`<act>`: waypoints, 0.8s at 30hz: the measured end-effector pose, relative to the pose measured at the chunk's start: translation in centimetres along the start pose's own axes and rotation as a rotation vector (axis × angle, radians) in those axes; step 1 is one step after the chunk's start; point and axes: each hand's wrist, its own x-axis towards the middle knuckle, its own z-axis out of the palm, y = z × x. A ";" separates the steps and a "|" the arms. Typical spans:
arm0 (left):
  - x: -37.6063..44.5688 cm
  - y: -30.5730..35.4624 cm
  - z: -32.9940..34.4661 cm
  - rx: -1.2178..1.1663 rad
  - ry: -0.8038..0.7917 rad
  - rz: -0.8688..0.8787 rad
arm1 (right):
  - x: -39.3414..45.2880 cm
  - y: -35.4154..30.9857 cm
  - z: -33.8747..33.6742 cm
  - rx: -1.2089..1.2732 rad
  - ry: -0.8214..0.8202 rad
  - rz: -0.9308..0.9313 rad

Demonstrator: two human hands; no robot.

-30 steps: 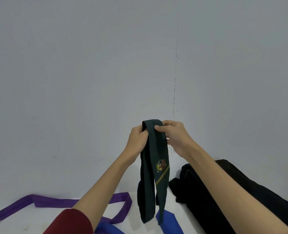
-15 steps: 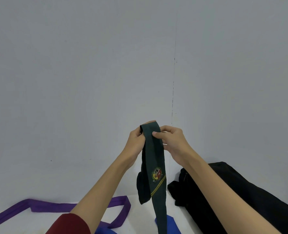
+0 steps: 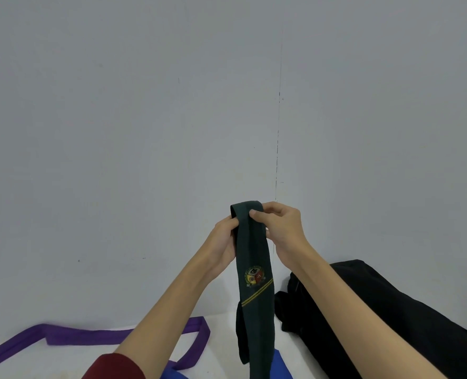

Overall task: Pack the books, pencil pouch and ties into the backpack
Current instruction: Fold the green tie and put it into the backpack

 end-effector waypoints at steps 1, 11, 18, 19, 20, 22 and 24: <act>-0.1 -0.1 0.0 -0.017 -0.005 -0.008 | 0.0 0.0 0.0 0.005 0.004 0.000; 0.0 -0.6 0.4 -0.192 0.027 -0.008 | -0.3 -0.1 0.7 0.053 0.083 -0.009; -0.9 -1.6 -0.4 -0.039 -0.093 -0.015 | -0.4 -0.6 0.7 0.123 0.102 0.028; -0.9 -1.9 -0.5 -0.001 -0.089 -0.025 | -0.4 -0.7 0.7 0.164 0.100 0.044; -0.9 -2.2 -0.5 0.030 -0.072 -0.036 | -0.4 -0.8 0.7 0.198 0.098 0.057; -0.9 -2.6 -0.3 0.073 -0.031 -0.051 | -0.5 -1.0 0.9 0.218 0.099 0.080; -0.8 -2.7 -0.3 0.079 -0.003 -0.051 | -0.5 -0.9 1.0 0.189 0.099 0.092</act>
